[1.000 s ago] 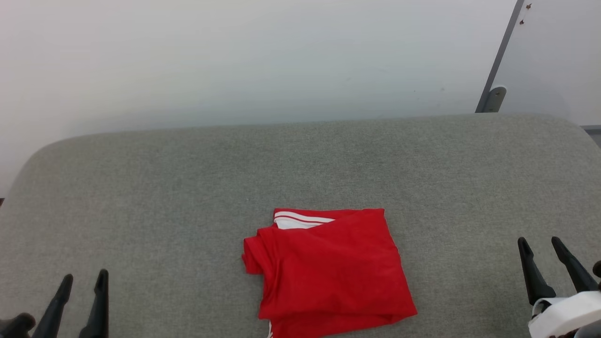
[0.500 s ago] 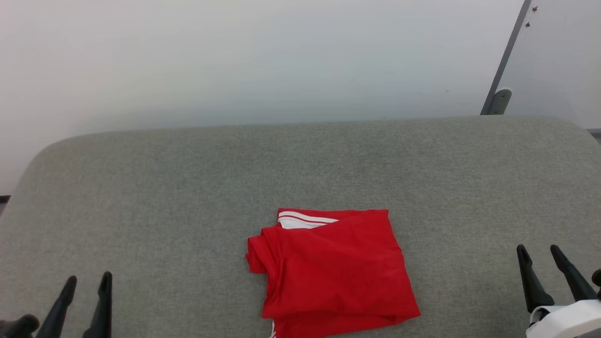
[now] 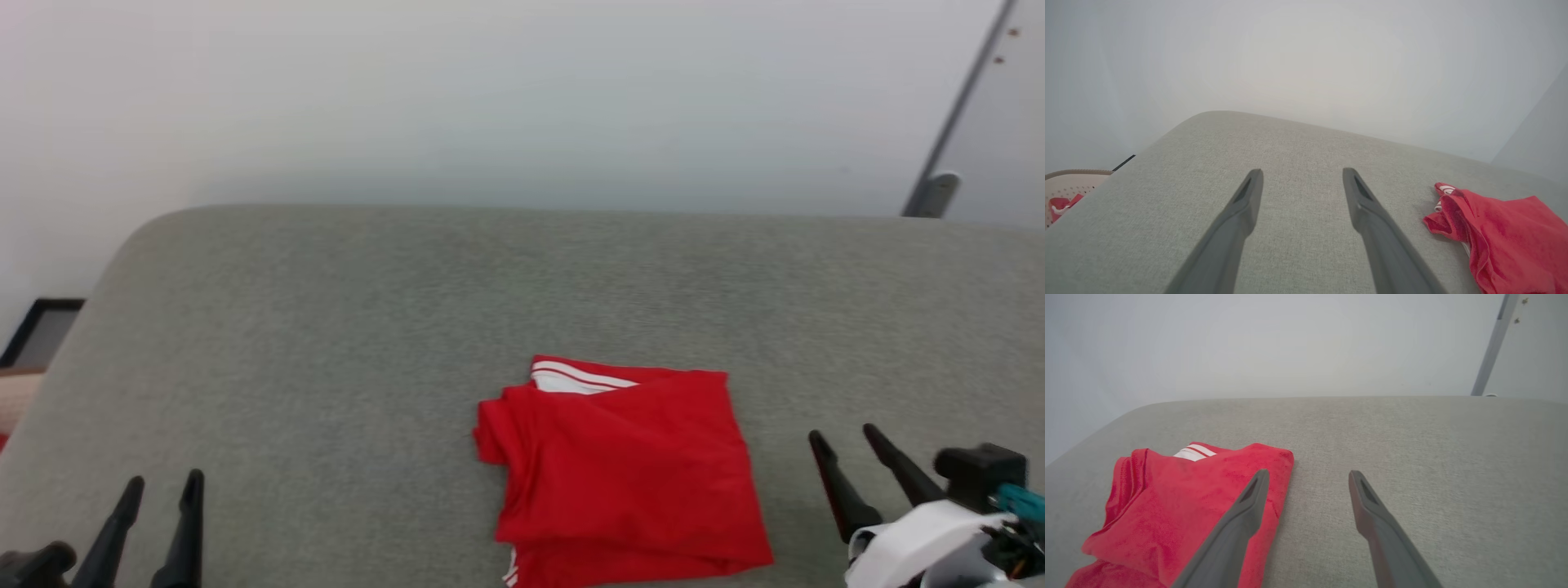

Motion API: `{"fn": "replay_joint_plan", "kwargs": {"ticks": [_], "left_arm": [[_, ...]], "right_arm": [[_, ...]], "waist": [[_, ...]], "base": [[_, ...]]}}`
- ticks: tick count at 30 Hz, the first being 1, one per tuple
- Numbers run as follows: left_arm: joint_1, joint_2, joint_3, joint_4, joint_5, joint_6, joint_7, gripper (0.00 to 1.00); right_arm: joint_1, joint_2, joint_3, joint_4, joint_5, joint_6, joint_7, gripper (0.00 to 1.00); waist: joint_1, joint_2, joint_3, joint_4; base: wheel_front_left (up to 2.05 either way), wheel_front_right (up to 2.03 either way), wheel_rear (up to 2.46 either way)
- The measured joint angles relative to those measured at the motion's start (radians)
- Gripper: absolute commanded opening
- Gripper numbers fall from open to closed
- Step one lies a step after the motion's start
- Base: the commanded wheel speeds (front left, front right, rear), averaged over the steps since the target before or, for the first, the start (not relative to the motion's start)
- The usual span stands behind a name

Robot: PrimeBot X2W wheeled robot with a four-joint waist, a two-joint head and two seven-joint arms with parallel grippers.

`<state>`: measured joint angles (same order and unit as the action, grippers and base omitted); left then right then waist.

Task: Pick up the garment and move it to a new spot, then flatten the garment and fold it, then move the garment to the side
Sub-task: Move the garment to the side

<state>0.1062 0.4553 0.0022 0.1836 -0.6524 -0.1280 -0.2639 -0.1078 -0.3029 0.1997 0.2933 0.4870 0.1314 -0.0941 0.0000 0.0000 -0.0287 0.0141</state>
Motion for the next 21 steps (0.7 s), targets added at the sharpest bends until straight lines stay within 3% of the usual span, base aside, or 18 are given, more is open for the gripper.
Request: {"fn": "replay_joint_plan", "kwargs": {"ticks": [12,21], "left_arm": [[-0.036,-0.002,-0.065,0.012,-0.018,-0.001,0.0,1.0],[-0.088,-0.006,-0.106,0.031,-0.044,-0.001,0.0,1.0]], "right_arm": [[-0.112,-0.026,0.097,0.135,0.057,0.0,0.245,1.0],[-0.213,-0.021,0.091,0.263,0.084,0.0,0.463,1.0]], "waist": [[0.0,0.0,0.027,0.123],[0.0,0.0,0.087,0.183]], "base": [[0.0,0.0,0.0],[0.0,0.0,0.0]]}}
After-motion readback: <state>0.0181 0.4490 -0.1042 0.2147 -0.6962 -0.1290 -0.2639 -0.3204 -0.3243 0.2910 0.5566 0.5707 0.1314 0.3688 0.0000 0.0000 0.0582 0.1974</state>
